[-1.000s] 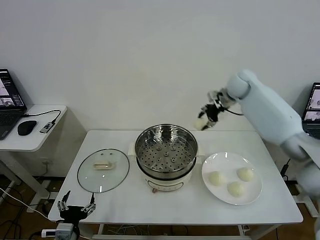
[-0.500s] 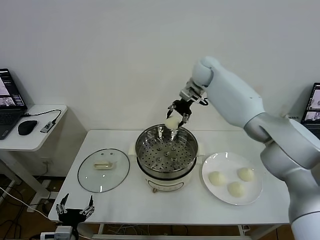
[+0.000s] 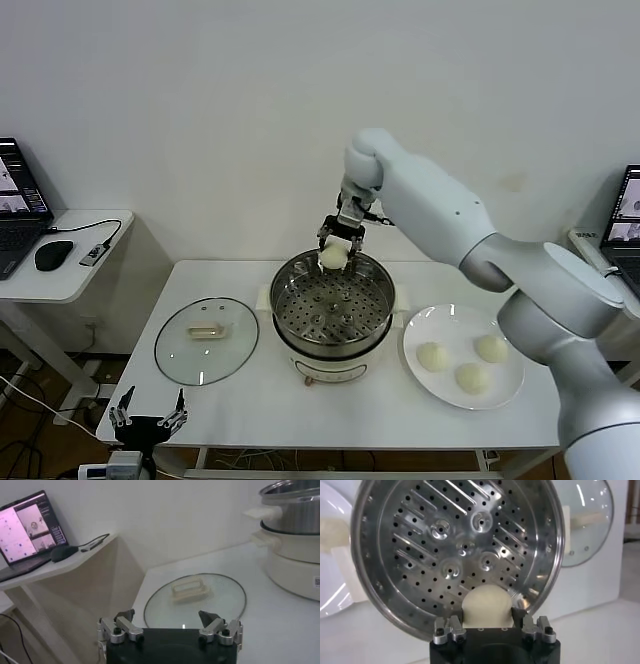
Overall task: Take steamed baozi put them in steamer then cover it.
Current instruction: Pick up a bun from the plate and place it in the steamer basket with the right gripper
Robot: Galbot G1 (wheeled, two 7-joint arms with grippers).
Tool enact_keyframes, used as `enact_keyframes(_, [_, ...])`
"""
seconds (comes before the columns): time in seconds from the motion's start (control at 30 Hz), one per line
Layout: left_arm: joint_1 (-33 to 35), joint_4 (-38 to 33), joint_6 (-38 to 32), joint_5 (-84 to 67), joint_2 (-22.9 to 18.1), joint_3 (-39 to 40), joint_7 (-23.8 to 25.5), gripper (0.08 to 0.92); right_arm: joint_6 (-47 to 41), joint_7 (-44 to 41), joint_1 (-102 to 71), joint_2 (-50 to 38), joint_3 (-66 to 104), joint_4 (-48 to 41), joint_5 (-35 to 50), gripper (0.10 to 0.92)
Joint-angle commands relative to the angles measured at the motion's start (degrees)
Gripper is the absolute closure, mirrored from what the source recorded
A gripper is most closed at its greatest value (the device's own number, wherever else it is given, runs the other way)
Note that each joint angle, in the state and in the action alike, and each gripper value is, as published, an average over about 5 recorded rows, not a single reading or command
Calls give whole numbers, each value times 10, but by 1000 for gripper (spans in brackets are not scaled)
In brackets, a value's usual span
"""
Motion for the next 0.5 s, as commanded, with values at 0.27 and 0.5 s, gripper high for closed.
enact_keyframes(0.27, [-8, 14, 2, 0, 0, 0, 2, 177, 23, 67, -42, 22, 7, -28, -93, 423])
enact_keyframes(0.5, [-16, 21, 5, 0, 0, 0, 4, 177, 23, 91, -50, 24, 14, -40, -112, 423])
